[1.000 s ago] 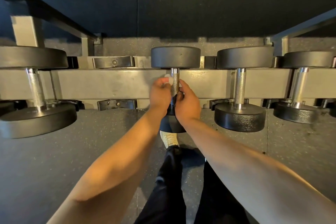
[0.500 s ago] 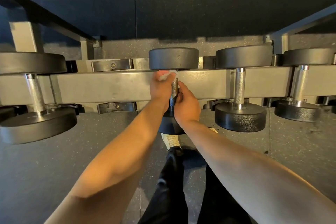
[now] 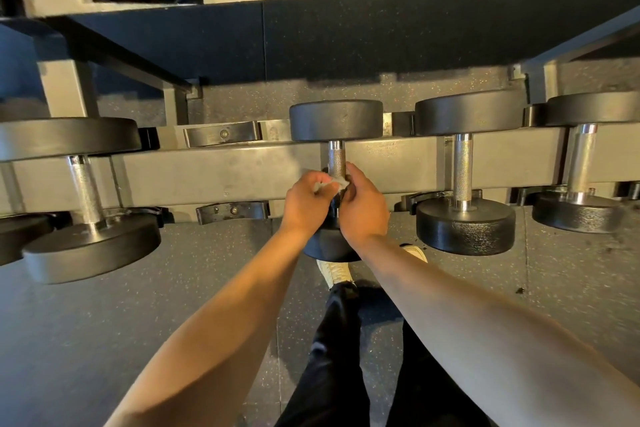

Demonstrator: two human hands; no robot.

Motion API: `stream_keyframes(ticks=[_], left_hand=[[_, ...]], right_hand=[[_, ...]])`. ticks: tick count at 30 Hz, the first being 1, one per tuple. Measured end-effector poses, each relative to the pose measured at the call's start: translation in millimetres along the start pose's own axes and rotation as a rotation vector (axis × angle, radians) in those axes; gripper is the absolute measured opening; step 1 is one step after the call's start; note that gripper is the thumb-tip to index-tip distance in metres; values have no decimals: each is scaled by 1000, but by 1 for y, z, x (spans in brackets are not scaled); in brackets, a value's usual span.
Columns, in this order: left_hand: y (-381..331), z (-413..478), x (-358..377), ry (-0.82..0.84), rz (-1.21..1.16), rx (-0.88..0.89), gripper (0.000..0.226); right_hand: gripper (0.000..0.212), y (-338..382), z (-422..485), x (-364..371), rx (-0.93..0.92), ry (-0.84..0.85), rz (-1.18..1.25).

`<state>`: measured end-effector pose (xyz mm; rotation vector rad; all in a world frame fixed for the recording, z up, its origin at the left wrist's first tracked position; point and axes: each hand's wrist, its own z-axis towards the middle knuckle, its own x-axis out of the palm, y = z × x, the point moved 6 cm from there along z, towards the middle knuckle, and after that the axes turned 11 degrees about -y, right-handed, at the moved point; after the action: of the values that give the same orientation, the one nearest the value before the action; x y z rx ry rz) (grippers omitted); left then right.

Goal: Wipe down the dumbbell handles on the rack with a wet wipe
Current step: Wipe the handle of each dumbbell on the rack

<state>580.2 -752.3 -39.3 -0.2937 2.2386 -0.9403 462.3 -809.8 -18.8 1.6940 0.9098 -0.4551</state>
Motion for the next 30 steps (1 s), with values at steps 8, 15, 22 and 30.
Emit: stream_keyframes(ticks=[8, 15, 22, 30], left_hand=[[-38, 13, 0, -118, -120, 25, 12], [-6, 2, 5, -6, 27, 2, 11], [7, 1, 5, 63, 119, -13, 12], [8, -22, -6, -24, 177, -24, 4]], right_hand=[[39, 1, 1, -2, 17, -23, 29], [35, 1, 1, -3, 29, -35, 10], [38, -2, 1, -4, 34, -55, 41], [31, 0, -4, -4, 79, -57, 105]])
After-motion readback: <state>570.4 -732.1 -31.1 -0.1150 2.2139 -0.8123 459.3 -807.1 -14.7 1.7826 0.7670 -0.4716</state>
